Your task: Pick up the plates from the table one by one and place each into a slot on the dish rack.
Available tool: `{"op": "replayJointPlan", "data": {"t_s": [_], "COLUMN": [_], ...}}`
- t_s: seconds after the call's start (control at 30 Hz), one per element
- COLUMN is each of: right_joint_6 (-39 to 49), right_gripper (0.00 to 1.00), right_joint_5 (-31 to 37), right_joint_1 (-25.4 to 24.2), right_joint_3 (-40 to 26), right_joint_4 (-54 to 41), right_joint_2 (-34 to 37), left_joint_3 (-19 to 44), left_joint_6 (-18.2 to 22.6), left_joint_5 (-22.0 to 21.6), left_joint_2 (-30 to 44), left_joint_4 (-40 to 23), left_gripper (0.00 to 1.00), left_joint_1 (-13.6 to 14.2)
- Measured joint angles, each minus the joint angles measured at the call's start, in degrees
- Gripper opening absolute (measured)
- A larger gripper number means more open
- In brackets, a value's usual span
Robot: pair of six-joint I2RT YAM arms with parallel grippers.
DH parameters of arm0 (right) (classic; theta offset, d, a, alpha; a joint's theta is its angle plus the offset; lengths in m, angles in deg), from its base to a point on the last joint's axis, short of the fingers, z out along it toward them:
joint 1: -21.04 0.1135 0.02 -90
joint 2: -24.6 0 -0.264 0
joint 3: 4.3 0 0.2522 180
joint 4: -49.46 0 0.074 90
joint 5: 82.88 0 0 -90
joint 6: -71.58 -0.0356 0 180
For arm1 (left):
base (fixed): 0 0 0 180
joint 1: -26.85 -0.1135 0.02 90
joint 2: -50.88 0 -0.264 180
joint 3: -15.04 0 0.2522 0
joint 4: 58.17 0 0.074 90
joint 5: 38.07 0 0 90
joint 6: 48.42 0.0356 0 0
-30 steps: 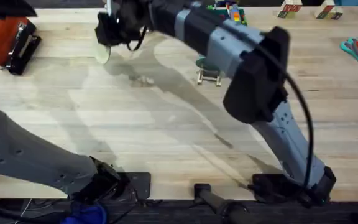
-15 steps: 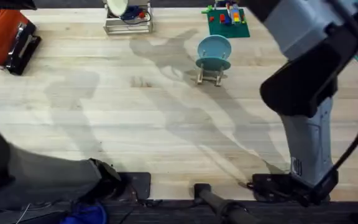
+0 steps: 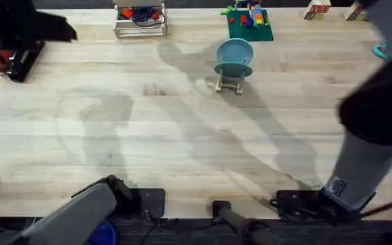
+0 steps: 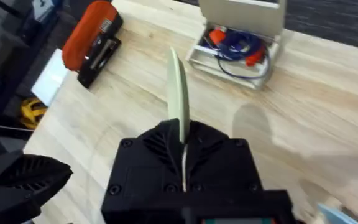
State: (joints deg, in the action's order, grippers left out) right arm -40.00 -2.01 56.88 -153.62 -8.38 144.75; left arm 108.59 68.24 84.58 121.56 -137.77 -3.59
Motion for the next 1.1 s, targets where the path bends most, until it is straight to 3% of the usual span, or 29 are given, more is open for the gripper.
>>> {"op": "replayJointPlan", "data": {"t_s": [0.27,0.5,0.6,0.7,0.8,0.87,1.1], "right_joint_6": [2.28,3.21,3.42,3.46,3.62,3.62,3.64], "right_gripper": [0.031,0.031,0.031,0.031,0.031,0.031,0.031], "right_joint_5": [2.17,4.47,5.01,5.25,5.29,5.29,5.29], "right_joint_1": [-1.52,-1.52,-1.52,-1.52,-1.52,-1.52,-1.52], "right_joint_3": [12.88,17.23,17.25,17.25,17.42,17.57,17.64], "right_joint_4": [-0.59,-2.77,-3.22,-3.65,-3.83,-3.96,-3.98], "right_joint_2": [-12.5,-20.3,-21.88,-22.49,-22.49,-22.49,-22.49], "left_joint_3": [-6.73,-7.59,-7.59,-7.59,-7.59,-7.59,-7.59], "left_joint_6": [-0.16,-0.49,-0.59,-0.93,-1.18,-1.18,-1.19], "left_joint_5": [-2.3,-3.39,-3.57,-3.75,-3.81,-3.85,-3.85], "left_joint_2": [-6.41,-8.44,-8.44,-8.44,-8.44,-8.44,-8.44], "left_joint_4": [-4.1,-4.46,-3.98,-3.7,-3.42,-3.35,-3.04], "left_gripper": [0.042,0.046,0.219,0.543,0.945,0.988,0.993], "left_joint_1": [4.14,8.77,10.15,10.43,10.43,10.43,10.43]}}
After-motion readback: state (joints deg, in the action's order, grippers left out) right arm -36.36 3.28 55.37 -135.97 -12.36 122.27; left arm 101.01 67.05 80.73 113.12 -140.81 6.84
